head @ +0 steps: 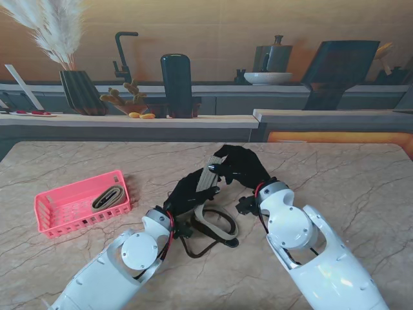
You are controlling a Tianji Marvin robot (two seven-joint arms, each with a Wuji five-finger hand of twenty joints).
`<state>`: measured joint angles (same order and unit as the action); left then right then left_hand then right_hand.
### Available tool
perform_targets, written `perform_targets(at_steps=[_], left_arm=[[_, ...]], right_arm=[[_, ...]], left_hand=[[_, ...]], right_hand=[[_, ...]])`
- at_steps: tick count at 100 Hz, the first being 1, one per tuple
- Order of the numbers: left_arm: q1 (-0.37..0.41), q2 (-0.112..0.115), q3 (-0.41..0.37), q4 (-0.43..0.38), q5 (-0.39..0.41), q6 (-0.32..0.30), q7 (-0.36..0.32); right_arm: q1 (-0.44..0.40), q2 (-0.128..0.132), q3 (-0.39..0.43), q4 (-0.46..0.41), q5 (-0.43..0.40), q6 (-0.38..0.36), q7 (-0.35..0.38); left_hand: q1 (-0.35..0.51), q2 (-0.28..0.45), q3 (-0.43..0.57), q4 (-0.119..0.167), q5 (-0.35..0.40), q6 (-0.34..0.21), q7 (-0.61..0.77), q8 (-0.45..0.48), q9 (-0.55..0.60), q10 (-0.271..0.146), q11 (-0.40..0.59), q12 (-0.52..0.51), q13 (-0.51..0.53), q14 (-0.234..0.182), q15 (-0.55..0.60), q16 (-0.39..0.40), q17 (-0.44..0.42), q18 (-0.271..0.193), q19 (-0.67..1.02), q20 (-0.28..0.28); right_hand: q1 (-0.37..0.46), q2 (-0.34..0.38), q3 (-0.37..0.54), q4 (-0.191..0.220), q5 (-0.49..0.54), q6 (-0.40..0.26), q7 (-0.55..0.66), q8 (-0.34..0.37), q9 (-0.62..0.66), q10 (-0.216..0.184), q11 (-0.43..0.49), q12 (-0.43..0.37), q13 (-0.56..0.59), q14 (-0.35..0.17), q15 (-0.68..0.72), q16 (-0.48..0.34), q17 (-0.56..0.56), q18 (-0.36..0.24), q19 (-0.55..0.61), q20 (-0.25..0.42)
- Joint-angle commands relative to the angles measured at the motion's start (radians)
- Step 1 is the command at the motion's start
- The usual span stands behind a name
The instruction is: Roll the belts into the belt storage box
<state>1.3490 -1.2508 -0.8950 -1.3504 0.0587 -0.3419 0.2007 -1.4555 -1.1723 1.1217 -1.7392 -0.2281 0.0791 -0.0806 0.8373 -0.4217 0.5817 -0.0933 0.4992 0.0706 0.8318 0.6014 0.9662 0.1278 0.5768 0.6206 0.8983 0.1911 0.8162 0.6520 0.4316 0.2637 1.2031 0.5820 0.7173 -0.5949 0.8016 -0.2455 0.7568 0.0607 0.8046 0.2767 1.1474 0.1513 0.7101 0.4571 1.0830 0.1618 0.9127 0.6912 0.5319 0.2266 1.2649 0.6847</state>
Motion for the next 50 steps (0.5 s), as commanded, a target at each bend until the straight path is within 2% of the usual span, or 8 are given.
perform_targets(at_steps=[1, 7, 11, 24, 34, 41, 50], left_arm=[[0.02, -0.001, 0.0, -0.015, -0.013, 0.012, -0.008], [0.024, 0.0, -0.002, -0.021, -0.031, 0.016, -0.02], [0.024, 0.001, -0.002, -0.021, -0.03, 0.015, -0.024], [0.018, 0.001, 0.0, -0.01, 0.019, -0.002, 0.0], [0.017, 0.002, 0.0, -0.009, 0.045, -0.005, 0.012], [0.016, 0.005, -0.001, -0.01, 0.049, -0.003, 0.006], [0.014, 0.005, 0.001, -0.007, 0.066, -0.001, 0.012]], right_arm=[[0.003, -0.006, -0.004, 0.0, 0.009, -0.013, -0.001], [0.004, -0.007, -0.007, 0.006, 0.017, -0.019, -0.002], [0.005, -0.008, -0.009, 0.008, 0.018, -0.024, -0.004], [0.002, -0.005, -0.009, 0.015, 0.006, -0.04, -0.001], [-0.003, -0.001, -0.007, 0.015, -0.007, -0.05, 0.007], [-0.006, 0.002, -0.005, 0.015, -0.012, -0.055, 0.014], [-0.01, 0.008, 0.0, 0.012, -0.008, -0.058, 0.039]], left_hand=[[0.095, 0.006, 0.044, -0.012, 0.038, -0.075, 0.078, -0.002, 0.047, -0.039, 0.012, 0.037, 0.03, -0.034, 0.032, -0.002, 0.015, -0.027, 0.046, -0.005], [0.109, 0.011, 0.041, -0.016, 0.04, -0.087, 0.14, 0.029, 0.053, -0.035, 0.053, 0.078, 0.04, -0.041, 0.065, 0.012, 0.016, -0.026, 0.056, -0.003], [0.099, 0.002, 0.053, -0.007, 0.034, -0.086, 0.167, 0.047, 0.053, -0.03, 0.093, 0.111, 0.049, -0.048, 0.094, 0.026, 0.023, -0.026, 0.065, 0.0], [-0.011, -0.081, 0.159, 0.04, 0.026, -0.062, 0.24, 0.082, 0.086, -0.047, 0.186, 0.156, 0.116, -0.095, 0.163, 0.049, 0.099, -0.025, 0.107, 0.002], [-0.076, -0.135, 0.206, 0.05, 0.008, -0.062, 0.331, 0.149, 0.105, -0.072, 0.28, 0.175, 0.167, -0.132, 0.214, 0.06, 0.155, -0.03, 0.146, 0.001], [-0.091, -0.15, 0.227, 0.054, -0.005, -0.064, 0.381, 0.201, 0.113, -0.069, 0.331, 0.188, 0.196, -0.145, 0.245, 0.064, 0.185, -0.03, 0.172, -0.001], [-0.105, -0.167, 0.269, 0.067, -0.007, -0.06, 0.431, 0.265, 0.128, -0.068, 0.411, 0.198, 0.239, -0.168, 0.304, 0.07, 0.227, -0.022, 0.218, -0.005]], right_hand=[[0.045, 0.079, 0.068, 0.017, 0.078, -0.263, 0.195, 0.075, 0.027, -0.049, -0.014, -0.006, -0.017, -0.033, -0.008, 0.0, -0.017, -0.043, -0.007, 0.007], [0.045, 0.088, 0.059, 0.017, 0.071, -0.266, 0.195, 0.077, 0.02, -0.053, -0.014, -0.005, -0.025, -0.038, -0.01, 0.001, -0.024, -0.045, -0.014, 0.008], [0.05, 0.095, 0.047, 0.019, 0.064, -0.261, 0.196, 0.079, 0.014, -0.052, -0.008, 0.0, -0.032, -0.038, -0.007, 0.005, -0.028, -0.044, -0.019, 0.01], [0.049, 0.106, 0.032, 0.023, 0.045, -0.235, 0.189, 0.069, -0.012, -0.046, 0.007, 0.011, -0.052, -0.04, 0.005, 0.016, -0.041, -0.04, -0.028, 0.016], [0.047, 0.102, 0.029, 0.023, 0.035, -0.222, 0.184, 0.062, -0.023, -0.045, 0.012, 0.014, -0.062, -0.04, 0.009, 0.02, -0.045, -0.039, -0.031, 0.018], [0.046, 0.087, 0.032, 0.024, 0.023, -0.213, 0.178, 0.057, -0.035, -0.043, 0.012, 0.015, -0.071, -0.041, 0.008, 0.021, -0.048, -0.038, -0.034, 0.02], [-0.024, 0.018, 0.069, 0.028, -0.025, -0.175, 0.155, 0.048, -0.086, -0.028, 0.01, 0.02, -0.105, -0.041, -0.005, 0.023, -0.063, -0.037, -0.051, 0.03]])
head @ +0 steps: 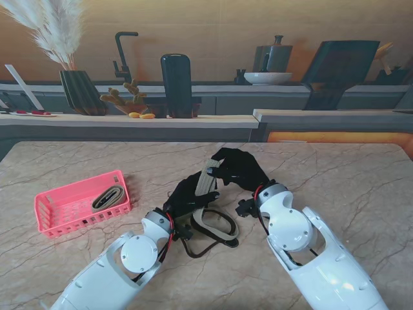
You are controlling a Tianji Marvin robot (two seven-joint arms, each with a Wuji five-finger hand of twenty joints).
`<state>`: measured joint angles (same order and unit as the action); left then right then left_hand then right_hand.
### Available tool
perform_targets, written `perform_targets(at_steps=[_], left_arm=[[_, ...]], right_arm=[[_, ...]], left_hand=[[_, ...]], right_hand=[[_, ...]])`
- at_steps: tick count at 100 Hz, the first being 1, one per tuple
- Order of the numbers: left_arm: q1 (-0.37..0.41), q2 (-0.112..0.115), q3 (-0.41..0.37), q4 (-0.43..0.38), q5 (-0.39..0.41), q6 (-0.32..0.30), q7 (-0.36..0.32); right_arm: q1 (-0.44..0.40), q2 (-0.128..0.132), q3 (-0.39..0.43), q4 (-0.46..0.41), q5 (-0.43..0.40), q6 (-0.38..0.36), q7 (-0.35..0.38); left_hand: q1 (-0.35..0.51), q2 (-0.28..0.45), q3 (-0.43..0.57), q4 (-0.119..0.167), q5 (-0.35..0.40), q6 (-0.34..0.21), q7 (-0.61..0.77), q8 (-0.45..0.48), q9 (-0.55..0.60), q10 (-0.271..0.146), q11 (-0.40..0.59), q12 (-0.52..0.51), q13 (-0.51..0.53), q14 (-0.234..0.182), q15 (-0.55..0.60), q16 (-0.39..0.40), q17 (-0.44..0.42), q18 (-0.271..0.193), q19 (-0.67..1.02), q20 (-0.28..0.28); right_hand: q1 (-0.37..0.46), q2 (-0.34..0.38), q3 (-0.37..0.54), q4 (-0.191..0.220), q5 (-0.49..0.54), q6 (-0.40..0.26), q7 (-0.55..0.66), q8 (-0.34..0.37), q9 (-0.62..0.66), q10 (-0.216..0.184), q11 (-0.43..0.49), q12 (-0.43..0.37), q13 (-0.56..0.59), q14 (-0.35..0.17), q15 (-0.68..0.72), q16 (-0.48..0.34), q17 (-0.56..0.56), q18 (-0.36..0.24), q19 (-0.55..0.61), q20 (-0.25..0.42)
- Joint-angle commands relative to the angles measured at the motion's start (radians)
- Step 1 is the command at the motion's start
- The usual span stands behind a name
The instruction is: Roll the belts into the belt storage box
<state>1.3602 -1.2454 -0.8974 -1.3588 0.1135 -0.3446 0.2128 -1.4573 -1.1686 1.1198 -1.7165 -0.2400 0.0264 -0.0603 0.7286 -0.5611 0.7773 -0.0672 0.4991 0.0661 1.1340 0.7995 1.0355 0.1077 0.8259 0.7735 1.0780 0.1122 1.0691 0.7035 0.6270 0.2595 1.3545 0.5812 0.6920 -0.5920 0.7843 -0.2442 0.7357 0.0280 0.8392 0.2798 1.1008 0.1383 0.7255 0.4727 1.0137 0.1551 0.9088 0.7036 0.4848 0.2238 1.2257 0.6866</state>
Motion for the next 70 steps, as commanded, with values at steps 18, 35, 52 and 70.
perform_targets(at_steps=[18, 35, 52, 70], left_arm=[[-0.005, 0.004, 0.009, 0.01, 0.05, -0.012, 0.003], [-0.007, 0.007, 0.011, 0.011, 0.051, -0.023, -0.007], [-0.001, 0.006, 0.006, 0.005, 0.024, -0.022, -0.014], [0.006, 0.001, 0.0, 0.003, 0.012, -0.025, -0.001]], right_arm=[[-0.009, 0.023, 0.01, -0.015, 0.021, 0.001, 0.104], [0.002, 0.039, 0.007, -0.005, 0.031, 0.005, 0.176], [0.006, 0.048, 0.002, 0.006, 0.004, -0.009, 0.198], [-0.006, 0.058, 0.012, 0.0, -0.03, -0.022, 0.22]], left_hand=[[0.002, -0.027, 0.129, 0.068, -0.025, -0.046, 0.162, 0.149, 0.071, -0.04, 0.237, 0.075, 0.103, -0.11, 0.117, 0.032, 0.074, 0.0, 0.114, -0.008], [0.002, -0.028, 0.156, 0.086, -0.028, -0.042, 0.175, 0.192, 0.082, -0.038, 0.266, 0.087, 0.129, -0.118, 0.14, 0.034, 0.1, 0.011, 0.133, -0.011], [-0.013, -0.03, 0.189, 0.103, -0.029, -0.045, 0.18, 0.229, 0.085, -0.048, 0.282, 0.095, 0.134, -0.112, 0.15, 0.033, 0.106, 0.024, 0.134, -0.018], [0.001, 0.003, 0.157, 0.071, -0.09, -0.043, 0.117, 0.238, 0.031, -0.057, 0.21, 0.111, 0.077, -0.064, 0.071, 0.022, 0.057, 0.039, 0.076, -0.022]], right_hand=[[-0.177, -0.061, 0.182, 0.097, -0.014, -0.047, -0.105, 0.161, -0.136, 0.013, 0.003, 0.005, -0.099, -0.035, -0.016, 0.022, -0.043, -0.032, -0.05, 0.057], [-0.197, -0.066, 0.155, 0.153, -0.035, -0.025, -0.211, 0.278, -0.188, 0.027, 0.027, 0.021, -0.136, -0.034, 0.009, 0.05, -0.058, -0.033, -0.067, 0.071], [-0.235, -0.049, 0.028, 0.15, -0.153, 0.007, -0.291, 0.286, -0.263, 0.04, 0.033, 0.031, -0.178, -0.031, 0.003, 0.059, -0.073, -0.036, -0.081, 0.079], [-0.222, -0.039, -0.084, 0.168, -0.226, 0.02, -0.334, 0.294, -0.312, 0.041, 0.014, 0.024, -0.209, -0.028, -0.027, 0.055, -0.086, -0.034, -0.099, 0.088]])
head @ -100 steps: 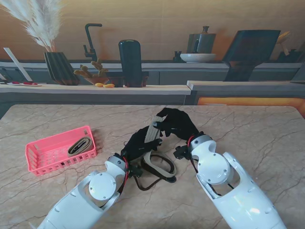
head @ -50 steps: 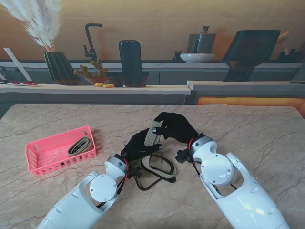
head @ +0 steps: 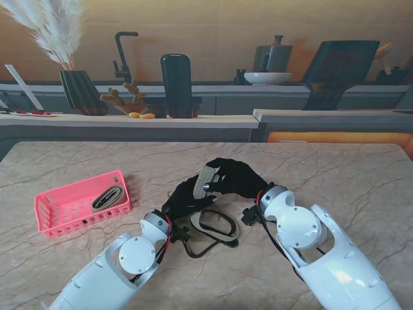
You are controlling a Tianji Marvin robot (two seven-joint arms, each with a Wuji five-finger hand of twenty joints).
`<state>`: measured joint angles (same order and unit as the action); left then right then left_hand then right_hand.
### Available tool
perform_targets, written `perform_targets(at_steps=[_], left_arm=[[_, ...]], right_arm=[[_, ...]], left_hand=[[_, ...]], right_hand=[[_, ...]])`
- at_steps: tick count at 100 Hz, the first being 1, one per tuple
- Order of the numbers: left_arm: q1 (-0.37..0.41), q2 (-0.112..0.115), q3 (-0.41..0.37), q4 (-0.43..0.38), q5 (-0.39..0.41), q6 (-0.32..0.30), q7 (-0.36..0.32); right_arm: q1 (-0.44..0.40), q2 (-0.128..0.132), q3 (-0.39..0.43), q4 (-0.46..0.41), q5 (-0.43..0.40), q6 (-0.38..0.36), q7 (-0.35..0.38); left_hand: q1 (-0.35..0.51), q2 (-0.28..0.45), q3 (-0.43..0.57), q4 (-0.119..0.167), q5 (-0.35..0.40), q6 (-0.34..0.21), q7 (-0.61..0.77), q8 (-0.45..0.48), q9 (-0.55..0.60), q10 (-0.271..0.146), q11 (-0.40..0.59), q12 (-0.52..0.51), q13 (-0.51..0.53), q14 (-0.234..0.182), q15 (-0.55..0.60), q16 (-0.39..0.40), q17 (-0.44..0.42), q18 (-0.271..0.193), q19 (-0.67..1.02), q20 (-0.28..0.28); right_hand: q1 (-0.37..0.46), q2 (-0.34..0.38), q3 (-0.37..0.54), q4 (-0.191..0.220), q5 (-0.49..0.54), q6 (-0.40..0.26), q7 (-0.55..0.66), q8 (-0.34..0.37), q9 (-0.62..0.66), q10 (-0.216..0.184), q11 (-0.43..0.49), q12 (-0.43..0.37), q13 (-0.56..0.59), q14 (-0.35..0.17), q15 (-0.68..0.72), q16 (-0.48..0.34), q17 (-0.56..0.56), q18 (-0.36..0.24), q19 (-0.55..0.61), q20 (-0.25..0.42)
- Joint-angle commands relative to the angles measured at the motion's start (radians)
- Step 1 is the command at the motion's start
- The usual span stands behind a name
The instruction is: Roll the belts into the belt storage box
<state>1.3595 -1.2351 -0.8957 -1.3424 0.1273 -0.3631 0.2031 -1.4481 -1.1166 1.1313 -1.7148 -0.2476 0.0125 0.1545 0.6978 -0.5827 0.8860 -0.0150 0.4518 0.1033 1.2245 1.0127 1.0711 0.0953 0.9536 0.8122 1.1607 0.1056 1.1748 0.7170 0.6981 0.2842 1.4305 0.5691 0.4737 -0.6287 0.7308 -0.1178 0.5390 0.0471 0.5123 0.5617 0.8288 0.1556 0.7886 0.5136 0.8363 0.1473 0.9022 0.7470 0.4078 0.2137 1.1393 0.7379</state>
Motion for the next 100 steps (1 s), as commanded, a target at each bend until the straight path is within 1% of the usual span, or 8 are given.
perform_targets(at_steps=[1, 26, 36, 46, 56, 81, 87, 100], left_arm=[[0.006, -0.009, -0.002, -0.013, -0.001, -0.007, 0.01], [0.007, -0.01, -0.002, -0.012, -0.011, -0.025, 0.008], [0.005, -0.009, 0.001, -0.008, -0.011, -0.033, 0.004], [0.001, -0.007, 0.003, -0.005, -0.011, -0.035, -0.004], [0.001, -0.006, 0.003, -0.006, -0.018, -0.026, -0.013], [-0.003, -0.003, 0.006, -0.009, -0.011, 0.008, -0.023], [-0.003, -0.002, 0.007, -0.01, -0.015, 0.013, -0.029], [-0.004, 0.001, 0.009, -0.014, -0.019, 0.025, -0.042]], right_arm=[[-0.016, 0.006, 0.001, -0.002, -0.025, -0.009, 0.005], [-0.013, 0.003, -0.009, 0.007, -0.018, 0.004, 0.0], [-0.003, -0.003, -0.023, 0.02, 0.013, 0.022, -0.007], [0.011, -0.007, -0.035, 0.033, 0.07, 0.032, 0.005], [0.022, -0.013, -0.047, 0.046, 0.097, 0.019, 0.0], [0.028, -0.019, -0.069, 0.057, 0.028, -0.062, -0.065], [0.032, -0.021, -0.077, 0.063, 0.009, -0.078, -0.079], [0.041, -0.023, -0.091, 0.074, 0.0, -0.093, -0.091]], left_hand=[[0.031, 0.026, 0.048, 0.017, -0.045, -0.078, 0.024, 0.023, -0.007, -0.043, 0.078, 0.072, -0.007, -0.056, -0.038, 0.008, -0.015, 0.014, -0.002, -0.01], [0.075, 0.035, 0.067, -0.027, -0.038, -0.02, -0.088, -0.087, 0.007, 0.017, -0.043, 0.021, 0.0, 0.017, -0.145, -0.026, -0.007, 0.033, -0.04, -0.012], [0.116, 0.051, 0.062, -0.053, 0.033, -0.013, -0.145, -0.216, 0.026, 0.017, -0.049, 0.005, 0.013, 0.036, -0.155, -0.033, 0.001, 0.053, -0.047, -0.013], [0.123, 0.044, 0.08, -0.054, 0.056, -0.016, -0.137, -0.245, 0.035, 0.012, -0.049, 0.007, 0.015, 0.045, -0.156, -0.034, -0.002, 0.061, -0.05, -0.013], [0.106, 0.02, 0.134, -0.05, 0.07, -0.018, -0.106, -0.245, 0.05, 0.013, -0.027, 0.024, 0.022, 0.049, -0.126, -0.023, -0.004, 0.077, -0.035, -0.002], [0.08, -0.01, 0.212, -0.033, 0.089, -0.003, -0.071, -0.22, 0.078, 0.022, 0.04, 0.045, 0.051, 0.04, -0.043, -0.013, 0.019, 0.098, 0.018, 0.011], [0.081, -0.01, 0.214, -0.032, 0.09, 0.001, -0.072, -0.219, 0.079, 0.024, 0.041, 0.044, 0.05, 0.043, -0.038, -0.015, 0.016, 0.103, 0.021, 0.011], [0.083, -0.011, 0.209, -0.032, 0.091, 0.003, -0.075, -0.22, 0.079, 0.03, 0.041, 0.043, 0.05, 0.046, -0.034, -0.02, 0.014, 0.104, 0.024, 0.008]], right_hand=[[-0.002, -0.003, -0.031, 0.042, -0.03, 0.001, -0.008, 0.012, -0.041, 0.023, -0.05, -0.017, -0.032, -0.021, -0.021, 0.012, -0.009, -0.024, -0.013, 0.037], [0.005, -0.003, -0.076, 0.028, -0.079, 0.046, -0.061, 0.004, -0.093, 0.037, -0.057, -0.018, -0.049, -0.025, -0.036, 0.009, -0.008, -0.033, -0.027, 0.04], [0.02, -0.01, -0.11, 0.033, -0.101, 0.062, -0.091, -0.002, -0.098, 0.04, -0.039, -0.012, -0.039, -0.03, -0.026, 0.012, 0.004, -0.038, -0.031, 0.039], [0.055, -0.012, -0.097, 0.037, -0.096, 0.055, -0.098, 0.001, -0.083, 0.031, -0.015, -0.004, -0.02, -0.039, -0.002, 0.021, 0.019, -0.046, -0.036, 0.035], [0.07, -0.018, -0.023, 0.03, -0.076, 0.035, -0.07, 0.029, -0.062, 0.022, 0.03, 0.011, -0.004, -0.045, 0.052, 0.047, 0.032, -0.052, -0.03, 0.037], [0.065, 0.008, 0.219, 0.012, 0.083, -0.113, 0.116, 0.06, 0.038, -0.006, 0.078, 0.031, 0.064, -0.058, 0.142, 0.082, 0.07, -0.059, 0.011, 0.039], [0.138, 0.024, 0.157, -0.087, 0.102, -0.175, 0.296, -0.124, 0.096, -0.025, 0.06, 0.016, 0.098, -0.06, 0.149, 0.075, 0.082, -0.057, 0.026, 0.035], [0.17, 0.023, 0.123, -0.109, 0.147, -0.23, 0.408, -0.208, 0.175, -0.045, 0.016, -0.014, 0.125, -0.054, 0.147, 0.071, 0.085, -0.05, 0.035, 0.034]])
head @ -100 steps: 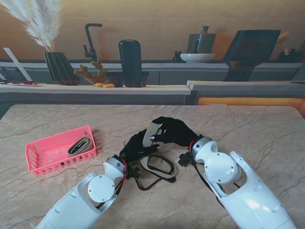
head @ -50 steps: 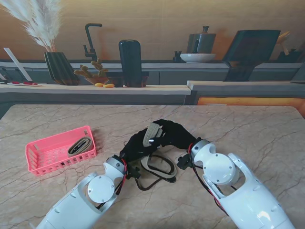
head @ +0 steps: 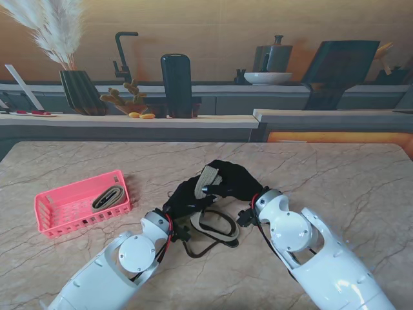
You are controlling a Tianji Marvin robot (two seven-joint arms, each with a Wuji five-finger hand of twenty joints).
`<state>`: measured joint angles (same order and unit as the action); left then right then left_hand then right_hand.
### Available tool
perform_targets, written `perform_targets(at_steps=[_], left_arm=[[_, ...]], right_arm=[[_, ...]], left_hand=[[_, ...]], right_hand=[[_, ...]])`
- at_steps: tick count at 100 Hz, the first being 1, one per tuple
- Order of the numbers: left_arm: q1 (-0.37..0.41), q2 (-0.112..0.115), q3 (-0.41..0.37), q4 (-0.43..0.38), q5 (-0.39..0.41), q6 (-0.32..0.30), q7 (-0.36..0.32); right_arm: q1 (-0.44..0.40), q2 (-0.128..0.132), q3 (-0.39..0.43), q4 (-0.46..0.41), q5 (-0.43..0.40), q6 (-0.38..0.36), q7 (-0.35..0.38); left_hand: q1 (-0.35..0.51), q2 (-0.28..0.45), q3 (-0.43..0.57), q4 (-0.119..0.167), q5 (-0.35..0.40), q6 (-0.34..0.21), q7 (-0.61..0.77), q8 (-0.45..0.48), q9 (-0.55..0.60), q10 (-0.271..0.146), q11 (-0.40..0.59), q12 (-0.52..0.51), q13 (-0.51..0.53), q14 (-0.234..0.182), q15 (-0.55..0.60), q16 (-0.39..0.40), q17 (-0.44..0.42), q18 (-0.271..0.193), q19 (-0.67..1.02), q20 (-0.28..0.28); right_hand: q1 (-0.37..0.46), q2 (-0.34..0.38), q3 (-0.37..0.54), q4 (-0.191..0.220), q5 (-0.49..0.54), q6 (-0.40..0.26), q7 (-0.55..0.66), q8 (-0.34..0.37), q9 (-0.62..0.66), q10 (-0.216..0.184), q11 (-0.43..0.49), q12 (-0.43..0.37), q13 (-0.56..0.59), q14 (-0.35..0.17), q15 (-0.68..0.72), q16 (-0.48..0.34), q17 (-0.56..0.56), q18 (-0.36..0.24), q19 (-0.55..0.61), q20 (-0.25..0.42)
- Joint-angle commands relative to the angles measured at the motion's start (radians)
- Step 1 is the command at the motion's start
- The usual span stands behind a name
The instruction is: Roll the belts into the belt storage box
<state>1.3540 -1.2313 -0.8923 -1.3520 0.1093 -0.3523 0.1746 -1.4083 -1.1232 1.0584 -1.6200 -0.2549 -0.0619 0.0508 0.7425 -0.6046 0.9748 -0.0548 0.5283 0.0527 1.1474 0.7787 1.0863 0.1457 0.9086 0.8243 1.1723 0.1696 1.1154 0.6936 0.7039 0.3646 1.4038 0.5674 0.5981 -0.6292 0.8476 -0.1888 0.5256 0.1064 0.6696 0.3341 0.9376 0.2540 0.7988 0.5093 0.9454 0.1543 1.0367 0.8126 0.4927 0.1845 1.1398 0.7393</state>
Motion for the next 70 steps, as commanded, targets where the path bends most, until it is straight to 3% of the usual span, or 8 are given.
perform_targets(at_steps=[1, 9, 18, 30, 33, 38, 50, 70], left_arm=[[0.002, -0.003, 0.006, -0.005, 0.0, 0.016, -0.015], [0.0, 0.001, 0.006, -0.007, 0.002, 0.03, -0.027], [-0.003, 0.003, 0.006, -0.007, 0.009, 0.041, -0.032], [-0.007, 0.007, 0.004, -0.003, 0.042, 0.052, -0.028], [-0.008, 0.006, 0.003, -0.003, 0.05, 0.057, -0.023], [-0.007, 0.006, 0.001, -0.003, 0.055, 0.064, -0.017], [-0.007, 0.007, -0.004, -0.002, 0.056, 0.072, -0.018], [-0.012, 0.007, -0.004, 0.005, 0.067, 0.072, -0.015]], right_arm=[[0.002, -0.017, -0.019, -0.02, 0.007, -0.018, 0.013], [0.007, -0.017, -0.023, -0.016, 0.01, -0.025, 0.012], [0.012, -0.024, -0.025, -0.009, 0.012, -0.036, -0.012], [0.007, -0.027, -0.018, -0.019, 0.021, -0.035, -0.022], [0.005, -0.028, -0.016, -0.022, 0.019, -0.035, -0.029], [0.0, -0.028, -0.009, -0.028, 0.017, -0.037, -0.033], [-0.014, -0.026, 0.007, -0.048, 0.021, -0.04, -0.031], [-0.035, -0.022, 0.033, -0.08, 0.021, -0.046, -0.026]], left_hand=[[0.038, 0.011, 0.12, 0.007, 0.015, 0.055, 0.001, 0.013, 0.064, -0.02, 0.086, 0.031, 0.039, -0.018, 0.026, 0.003, 0.008, 0.024, 0.051, 0.01], [0.042, 0.015, 0.102, 0.005, 0.016, 0.059, -0.011, 0.006, 0.061, -0.01, 0.08, 0.03, 0.035, -0.017, 0.025, 0.0, 0.006, 0.025, 0.05, 0.007], [0.022, 0.013, 0.042, -0.001, 0.013, 0.07, -0.052, -0.021, 0.053, -0.018, 0.076, 0.032, 0.031, -0.027, 0.019, -0.007, 0.007, 0.019, 0.048, 0.0], [-0.064, 0.05, -0.178, -0.037, -0.005, 0.073, -0.187, -0.061, -0.008, -0.04, 0.074, 0.005, -0.01, -0.041, -0.011, -0.007, -0.018, 0.003, 0.023, -0.02], [-0.094, 0.074, -0.211, -0.033, -0.003, 0.08, -0.218, -0.056, -0.02, -0.037, 0.071, 0.003, -0.021, -0.039, -0.018, -0.005, -0.028, 0.003, 0.014, -0.023], [-0.153, 0.118, -0.242, 0.002, -0.005, 0.096, -0.27, -0.049, -0.045, -0.032, 0.055, 0.001, -0.045, -0.028, -0.039, -0.003, -0.053, 0.002, -0.003, -0.022], [-0.191, 0.101, -0.307, -0.004, -0.074, 0.089, -0.43, -0.112, -0.191, 0.002, -0.085, -0.03, -0.19, 0.056, -0.177, 0.005, -0.199, 0.036, -0.122, -0.012], [-0.191, 0.113, -0.353, -0.002, -0.131, 0.058, -0.535, -0.162, -0.336, 0.009, -0.29, -0.14, -0.309, 0.068, -0.268, 0.02, -0.303, 0.032, -0.22, 0.009]], right_hand=[[0.045, 0.022, 0.005, -0.039, 0.162, -0.291, 0.252, 0.016, 0.07, -0.143, 0.003, -0.011, 0.016, -0.061, 0.012, 0.006, 0.0, -0.02, 0.034, 0.033], [0.049, 0.018, 0.016, -0.04, 0.198, -0.31, 0.274, 0.008, 0.106, -0.152, -0.011, -0.02, 0.032, -0.061, 0.009, 0.002, 0.0, -0.019, 0.035, 0.033], [0.112, 0.081, 0.007, -0.045, 0.301, -0.342, 0.322, -0.014, 0.202, -0.166, -0.03, -0.043, 0.077, -0.053, 0.021, 0.001, 0.012, -0.012, 0.046, 0.034], [0.138, 0.081, 0.011, -0.04, 0.322, -0.382, 0.342, -0.01, 0.23, -0.181, -0.056, -0.058, 0.085, -0.057, 0.009, -0.008, 0.009, -0.016, 0.047, 0.03], [0.137, 0.075, 0.017, -0.039, 0.326, -0.388, 0.345, -0.005, 0.238, -0.185, -0.065, -0.062, 0.089, -0.059, 0.003, -0.012, 0.01, -0.017, 0.047, 0.029], [0.129, 0.069, 0.027, -0.042, 0.33, -0.398, 0.344, 0.0, 0.248, -0.196, -0.081, -0.068, 0.091, -0.066, -0.009, -0.02, 0.009, -0.021, 0.046, 0.025], [0.125, 0.067, 0.037, -0.045, 0.331, -0.407, 0.343, 0.006, 0.258, -0.204, -0.105, -0.073, 0.092, -0.072, -0.044, -0.04, 0.003, -0.018, 0.037, 0.017], [0.12, 0.064, 0.045, -0.046, 0.333, -0.409, 0.34, 0.013, 0.272, -0.209, -0.137, -0.078, 0.092, -0.078, -0.115, -0.076, -0.001, -0.017, 0.029, 0.01]])
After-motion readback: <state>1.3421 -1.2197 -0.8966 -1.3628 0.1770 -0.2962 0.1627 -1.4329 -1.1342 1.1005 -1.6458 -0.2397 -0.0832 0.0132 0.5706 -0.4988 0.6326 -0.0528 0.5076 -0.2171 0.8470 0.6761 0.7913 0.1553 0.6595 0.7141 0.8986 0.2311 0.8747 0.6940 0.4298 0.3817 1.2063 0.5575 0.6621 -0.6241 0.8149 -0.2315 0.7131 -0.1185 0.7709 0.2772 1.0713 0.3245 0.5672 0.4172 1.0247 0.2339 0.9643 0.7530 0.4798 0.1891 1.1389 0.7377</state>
